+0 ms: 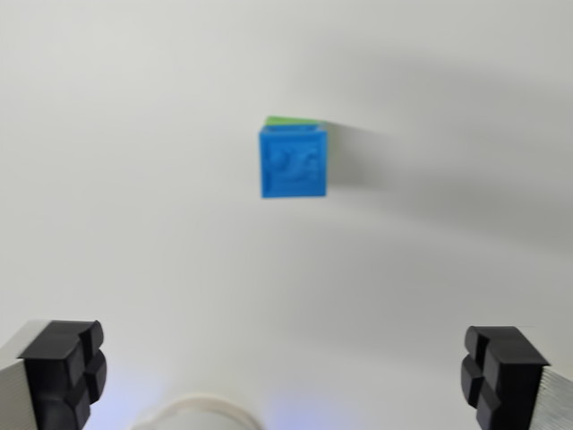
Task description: Stack cube
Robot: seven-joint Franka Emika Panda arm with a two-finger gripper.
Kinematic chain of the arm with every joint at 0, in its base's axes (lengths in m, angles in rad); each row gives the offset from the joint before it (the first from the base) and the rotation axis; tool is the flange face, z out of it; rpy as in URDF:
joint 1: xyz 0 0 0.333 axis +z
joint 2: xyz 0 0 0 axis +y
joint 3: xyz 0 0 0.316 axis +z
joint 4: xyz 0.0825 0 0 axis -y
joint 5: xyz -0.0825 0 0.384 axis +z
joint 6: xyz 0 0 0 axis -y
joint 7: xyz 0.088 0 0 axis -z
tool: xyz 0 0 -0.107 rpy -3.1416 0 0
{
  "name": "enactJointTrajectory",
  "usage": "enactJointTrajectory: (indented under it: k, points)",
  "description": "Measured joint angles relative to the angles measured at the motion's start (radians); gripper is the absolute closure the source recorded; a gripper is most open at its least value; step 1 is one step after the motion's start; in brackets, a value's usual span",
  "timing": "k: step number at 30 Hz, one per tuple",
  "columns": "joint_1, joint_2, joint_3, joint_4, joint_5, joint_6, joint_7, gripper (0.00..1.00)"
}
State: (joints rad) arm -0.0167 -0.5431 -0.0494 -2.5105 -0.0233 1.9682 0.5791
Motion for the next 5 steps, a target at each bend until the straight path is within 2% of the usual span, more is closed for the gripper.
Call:
enactJointTrajectory:
  k: [5]
  points:
    - [0.0, 0.0, 0.0, 0.0, 0.0, 0.0, 0.0, 0.0]
